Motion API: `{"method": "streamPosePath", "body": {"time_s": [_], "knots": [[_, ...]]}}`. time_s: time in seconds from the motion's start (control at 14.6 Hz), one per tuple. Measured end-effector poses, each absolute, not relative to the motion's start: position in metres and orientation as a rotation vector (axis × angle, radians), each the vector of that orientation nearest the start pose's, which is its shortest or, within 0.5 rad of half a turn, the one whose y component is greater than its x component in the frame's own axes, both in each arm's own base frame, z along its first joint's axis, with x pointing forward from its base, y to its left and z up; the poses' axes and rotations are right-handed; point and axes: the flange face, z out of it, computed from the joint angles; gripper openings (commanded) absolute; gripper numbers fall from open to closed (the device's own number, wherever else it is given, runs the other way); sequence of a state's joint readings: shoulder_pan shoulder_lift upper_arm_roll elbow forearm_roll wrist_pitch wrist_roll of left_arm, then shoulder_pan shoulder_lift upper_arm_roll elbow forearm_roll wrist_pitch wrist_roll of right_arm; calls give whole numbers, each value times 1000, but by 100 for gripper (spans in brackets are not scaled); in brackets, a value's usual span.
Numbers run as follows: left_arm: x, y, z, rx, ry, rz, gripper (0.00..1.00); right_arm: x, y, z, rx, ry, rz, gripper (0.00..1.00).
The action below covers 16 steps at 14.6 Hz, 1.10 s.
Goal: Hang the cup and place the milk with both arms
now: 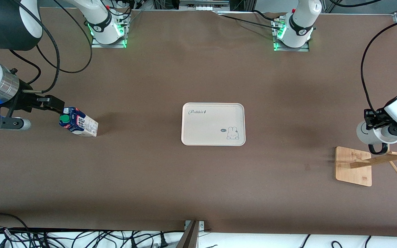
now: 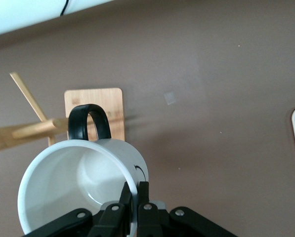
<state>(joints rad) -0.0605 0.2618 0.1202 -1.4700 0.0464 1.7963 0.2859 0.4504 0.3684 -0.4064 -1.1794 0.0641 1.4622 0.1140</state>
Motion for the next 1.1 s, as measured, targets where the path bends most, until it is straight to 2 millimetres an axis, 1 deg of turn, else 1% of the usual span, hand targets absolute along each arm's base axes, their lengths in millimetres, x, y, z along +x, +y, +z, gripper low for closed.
{"method": "streamPosePath", "body": {"time_s": [0.21,0.34,0.48,0.55,0.69,0.82,0.89,0.96,1.03,1.1], "knots": [[654,54,531,-3005,418,-114,0,641,84,587,-3229,101,87,100],[655,64,526,-3001,423,-103,0,643,79,581,-3219,211,104,100],[654,69,525,-3001,424,-99,0,647,62,578,-3164,293,97,100],[654,71,525,-3001,421,-97,0,647,52,579,-3148,313,85,100],[655,76,523,-3000,414,-102,0,644,35,589,-3146,350,49,100],[656,83,518,-2999,402,-91,0,641,24,597,-3141,376,32,100],[656,88,511,-2999,395,-73,19,639,21,600,-3139,382,25,100],[656,93,503,-3000,391,-54,69,636,19,604,-3138,385,24,100],[657,96,495,-3001,388,-37,100,631,19,606,-3138,385,36,100],[657,98,490,-3003,385,-25,100,626,20,607,-3137,383,49,100]]}}
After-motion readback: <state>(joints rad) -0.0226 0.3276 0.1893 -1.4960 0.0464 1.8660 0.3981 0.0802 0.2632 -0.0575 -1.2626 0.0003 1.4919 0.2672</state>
